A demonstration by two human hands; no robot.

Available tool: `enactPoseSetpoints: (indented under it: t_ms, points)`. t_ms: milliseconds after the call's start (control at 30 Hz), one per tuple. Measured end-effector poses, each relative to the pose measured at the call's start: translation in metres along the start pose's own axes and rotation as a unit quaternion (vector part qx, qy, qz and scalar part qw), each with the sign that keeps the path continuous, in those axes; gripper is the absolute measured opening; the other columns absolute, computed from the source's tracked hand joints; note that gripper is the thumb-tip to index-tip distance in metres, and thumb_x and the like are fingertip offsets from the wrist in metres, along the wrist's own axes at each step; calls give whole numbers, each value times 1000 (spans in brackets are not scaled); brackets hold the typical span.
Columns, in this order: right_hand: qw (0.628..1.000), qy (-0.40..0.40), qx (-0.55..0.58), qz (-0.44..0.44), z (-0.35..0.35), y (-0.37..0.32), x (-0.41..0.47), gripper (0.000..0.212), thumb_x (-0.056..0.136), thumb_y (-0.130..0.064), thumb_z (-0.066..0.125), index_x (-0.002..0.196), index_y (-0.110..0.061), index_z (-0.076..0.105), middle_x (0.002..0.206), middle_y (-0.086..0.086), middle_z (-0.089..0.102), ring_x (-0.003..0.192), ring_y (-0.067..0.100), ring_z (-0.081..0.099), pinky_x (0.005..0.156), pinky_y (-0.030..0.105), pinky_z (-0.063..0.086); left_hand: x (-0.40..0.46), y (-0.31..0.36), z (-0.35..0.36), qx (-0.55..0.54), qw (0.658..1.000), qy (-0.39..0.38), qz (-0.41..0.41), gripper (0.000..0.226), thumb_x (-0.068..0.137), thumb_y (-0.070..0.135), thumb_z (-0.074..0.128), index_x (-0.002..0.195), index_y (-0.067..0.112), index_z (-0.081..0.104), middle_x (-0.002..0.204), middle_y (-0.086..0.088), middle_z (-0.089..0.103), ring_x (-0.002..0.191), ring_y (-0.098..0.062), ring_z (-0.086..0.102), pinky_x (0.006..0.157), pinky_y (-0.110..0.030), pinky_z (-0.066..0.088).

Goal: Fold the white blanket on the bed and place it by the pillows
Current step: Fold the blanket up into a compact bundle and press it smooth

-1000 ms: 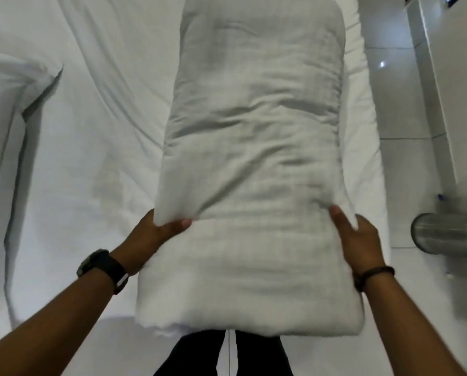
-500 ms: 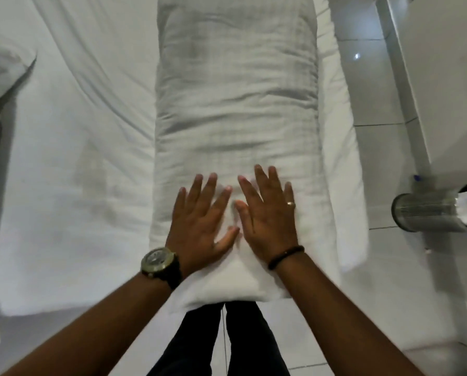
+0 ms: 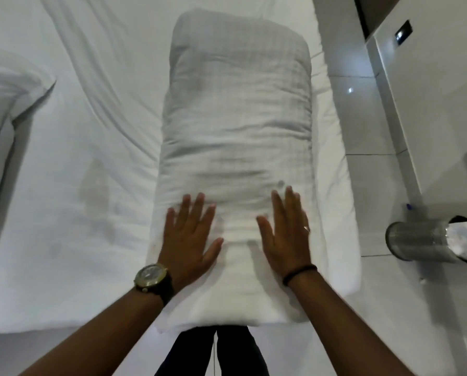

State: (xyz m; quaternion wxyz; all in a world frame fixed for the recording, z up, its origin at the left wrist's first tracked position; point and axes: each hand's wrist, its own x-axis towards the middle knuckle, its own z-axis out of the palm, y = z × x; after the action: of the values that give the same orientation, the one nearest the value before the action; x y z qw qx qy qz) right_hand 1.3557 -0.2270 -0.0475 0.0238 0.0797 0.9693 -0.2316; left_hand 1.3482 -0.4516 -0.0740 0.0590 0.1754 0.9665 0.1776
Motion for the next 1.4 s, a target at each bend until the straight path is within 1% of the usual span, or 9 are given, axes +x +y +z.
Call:
enactPoseSetpoints:
  t_ms: [67,200,267,400,567,800,1000,1133,1400]
  points:
    - [998,-13,-10,-53,9,-25,49,66,96,-60,18,153,-25,22,163,6,11,150,25,7,117,49,13,55,9,-1,4,999,26,45,68,94,53,38,153,20,30,164,-9,16,152,-28,8,117,-58,14]
    - [992,-4,-105,-68,27,-7,130,65,96,-59,14,149,-26,34,159,8,24,147,29,21,113,61,18,151,-20,7,41,998,42,-16,75,90,62,35,152,19,34,162,-11,22,151,-31,16,118,-52,10]
    - [992,-33,-122,19,22,34,158,69,93,-66,14,152,-32,24,163,2,13,149,25,12,114,60,12,173,-44,8,49,997,10,-51,84,88,69,29,155,18,25,165,-9,14,152,-28,8,121,-45,3]
    - [973,-98,48,204,-2,93,163,77,87,-75,18,153,-38,4,164,-3,4,150,23,5,119,55,10,174,-50,7,44,996,22,-69,90,87,75,26,157,20,14,166,-6,2,153,-23,-3,122,-44,-4]
    - [996,-33,26,81,-26,45,165,65,99,-52,32,155,-28,7,164,-1,2,150,19,2,120,45,12,186,-33,-17,34,997,18,-63,81,91,69,25,157,25,9,166,-3,-5,152,-23,-13,119,-58,-4]
    - [998,0,-20,-63,-34,-32,308,60,101,-49,28,154,-32,6,164,0,-1,150,22,-3,119,52,9,344,-24,-66,182,972,101,111,65,97,53,34,153,22,32,164,-7,20,152,-34,9,114,-66,0]
    - [995,-4,-71,-69,-31,-12,409,69,94,-65,24,152,-40,-3,163,-7,-7,150,24,-11,113,64,4,439,-77,-90,191,977,-31,-89,114,58,103,10,154,42,0,166,9,2,152,-33,-6,111,-72,-3]
    - [997,-14,-72,-33,-14,20,446,83,83,-81,20,153,-39,4,163,-5,-6,150,19,-10,114,63,5,453,-130,-73,92,987,-46,-126,117,58,104,16,152,34,22,161,-1,27,146,-33,26,116,-56,24]
    - [999,7,31,24,28,57,489,74,91,-72,20,153,-32,15,163,0,12,150,20,2,118,53,7,479,-160,-39,-19,985,-34,-169,102,69,96,16,147,34,38,156,3,39,143,-24,35,118,-43,28]
